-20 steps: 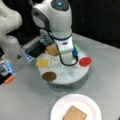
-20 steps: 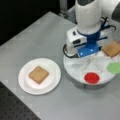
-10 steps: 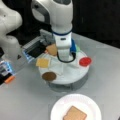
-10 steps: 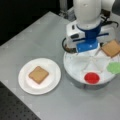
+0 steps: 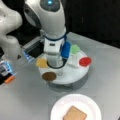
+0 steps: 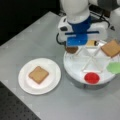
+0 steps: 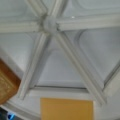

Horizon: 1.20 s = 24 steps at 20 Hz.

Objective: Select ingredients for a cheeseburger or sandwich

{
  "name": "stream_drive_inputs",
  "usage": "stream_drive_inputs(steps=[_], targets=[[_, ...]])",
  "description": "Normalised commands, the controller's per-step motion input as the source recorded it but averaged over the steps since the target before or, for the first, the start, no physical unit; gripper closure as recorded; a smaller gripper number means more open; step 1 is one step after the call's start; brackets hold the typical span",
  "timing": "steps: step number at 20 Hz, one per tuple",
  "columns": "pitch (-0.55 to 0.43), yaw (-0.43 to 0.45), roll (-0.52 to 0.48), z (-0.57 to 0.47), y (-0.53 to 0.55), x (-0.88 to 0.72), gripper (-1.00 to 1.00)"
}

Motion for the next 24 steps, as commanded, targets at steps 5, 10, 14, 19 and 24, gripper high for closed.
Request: stream_drive_inputs(steps=[5, 10, 14, 19, 24], targets=[[0.116, -0.275, 0.168, 0.22, -0.28, 0.17, -1.00], [0.188, -0.153, 0.151, 0.31, -0.32, 0.25, -1.00], [0.248, -0.049, 0.248, 0.22, -0.32, 0.29, -1.00], [0.263, 0.008, 0.335, 0.09, -0.44, 0.40, -1.00], [0.247, 0.057, 0.453, -0.15, -0.50, 0.44, -1.00]])
